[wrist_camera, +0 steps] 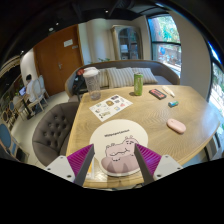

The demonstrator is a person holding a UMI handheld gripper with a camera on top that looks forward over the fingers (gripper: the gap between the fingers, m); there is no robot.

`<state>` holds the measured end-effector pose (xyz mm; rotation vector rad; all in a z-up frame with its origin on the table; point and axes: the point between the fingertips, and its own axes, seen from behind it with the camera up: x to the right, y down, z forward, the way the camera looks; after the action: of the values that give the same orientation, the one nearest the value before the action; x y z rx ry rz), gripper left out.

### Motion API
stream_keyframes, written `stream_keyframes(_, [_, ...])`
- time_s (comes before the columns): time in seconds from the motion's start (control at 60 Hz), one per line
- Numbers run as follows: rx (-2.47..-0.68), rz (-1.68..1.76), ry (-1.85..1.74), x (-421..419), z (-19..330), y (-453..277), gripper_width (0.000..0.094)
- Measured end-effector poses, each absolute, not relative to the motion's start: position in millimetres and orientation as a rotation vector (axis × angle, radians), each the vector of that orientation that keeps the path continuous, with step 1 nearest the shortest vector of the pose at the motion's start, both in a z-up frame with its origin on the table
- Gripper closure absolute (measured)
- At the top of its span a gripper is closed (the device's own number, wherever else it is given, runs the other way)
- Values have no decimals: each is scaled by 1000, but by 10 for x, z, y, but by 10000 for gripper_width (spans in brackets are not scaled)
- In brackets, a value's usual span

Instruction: Arrange mouse

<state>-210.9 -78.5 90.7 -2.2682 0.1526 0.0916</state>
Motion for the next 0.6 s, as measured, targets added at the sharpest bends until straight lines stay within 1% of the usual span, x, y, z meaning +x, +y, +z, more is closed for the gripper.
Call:
stream_keyframes(0.167, [-2233, 41, 178, -1755, 859, -862, 95])
stream_keyframes(0.3, [-2209, -50, 193, -1099, 770, -808, 96])
stream_keyframes(0.4, [-2216, -106, 226, -456, 624, -780, 96])
stream_keyframes(0.467, [-2230, -139, 238, -81, 465, -758, 98])
stream_keyframes(0.6, [-2241, -180, 183, 574, 257, -585, 99])
